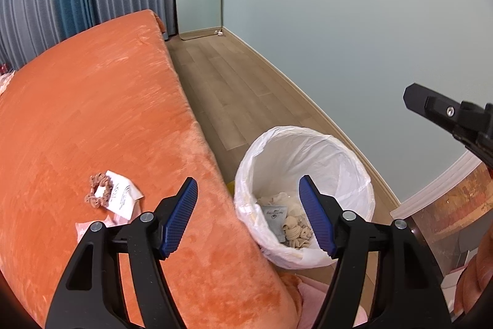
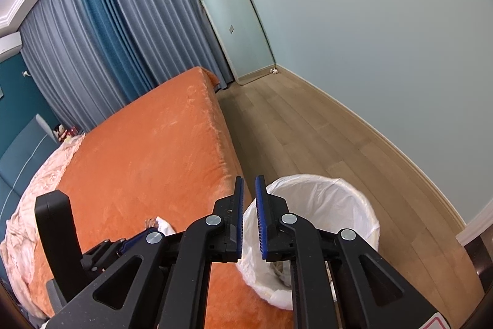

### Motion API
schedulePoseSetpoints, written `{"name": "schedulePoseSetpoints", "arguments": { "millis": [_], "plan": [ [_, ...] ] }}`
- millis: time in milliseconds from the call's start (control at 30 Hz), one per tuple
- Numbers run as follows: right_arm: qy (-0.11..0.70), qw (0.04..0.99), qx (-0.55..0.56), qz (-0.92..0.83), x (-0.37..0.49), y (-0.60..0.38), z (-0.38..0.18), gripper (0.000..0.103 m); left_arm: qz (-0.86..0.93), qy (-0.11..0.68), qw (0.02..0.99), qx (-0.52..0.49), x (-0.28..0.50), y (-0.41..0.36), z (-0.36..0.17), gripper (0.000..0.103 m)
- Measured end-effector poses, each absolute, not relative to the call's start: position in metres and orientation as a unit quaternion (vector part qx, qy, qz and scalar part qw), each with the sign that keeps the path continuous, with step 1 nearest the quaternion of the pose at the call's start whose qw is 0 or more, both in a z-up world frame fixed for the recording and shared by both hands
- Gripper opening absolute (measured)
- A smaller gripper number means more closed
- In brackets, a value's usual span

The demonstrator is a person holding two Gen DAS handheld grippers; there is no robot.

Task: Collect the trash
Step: 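Move both open tools back to the scrunchie and white card on the bed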

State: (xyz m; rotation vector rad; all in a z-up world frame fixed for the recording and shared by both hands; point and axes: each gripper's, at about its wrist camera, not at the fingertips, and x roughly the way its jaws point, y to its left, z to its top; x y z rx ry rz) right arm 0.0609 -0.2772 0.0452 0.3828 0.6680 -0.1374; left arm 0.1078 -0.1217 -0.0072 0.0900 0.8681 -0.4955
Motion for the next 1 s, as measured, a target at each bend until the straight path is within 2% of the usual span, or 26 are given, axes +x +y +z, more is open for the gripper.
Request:
{"name": "schedulePoseSetpoints", "arguments": {
  "millis": [100, 233, 367, 500, 1000],
  "plan": [
    [0.333, 0.923, 0.183, -0.061, 0.062, -0.265, 0.04, 0.011, -0.229, 0.42, 0.877, 0.038, 0.108, -0.109, -0.009, 0.065],
    [0.343, 0.921, 0.175, -0.056, 0.064, -0.248, 0.033, 0.02, -0.218, 0.424, 0.879, 0.03, 0.108, -0.09, -0.012, 0.065],
    [0.354, 0.92, 0.161, -0.051, 0.067, -0.228, 0.025, 0.022, -0.204, 0.428, 0.88, 0.023, 0.109, -0.069, -0.017, 0.065],
    [0.367, 0.916, 0.158, -0.04, 0.073, -0.207, 0.014, 0.027, -0.184, 0.438, 0.88, 0.007, 0.112, -0.041, -0.027, 0.065],
    [0.439, 0.886, 0.144, 0.03, 0.119, -0.106, -0.059, 0.028, -0.077, 0.483, 0.871, -0.052, 0.149, 0.088, -0.084, 0.065]
  ]
}}
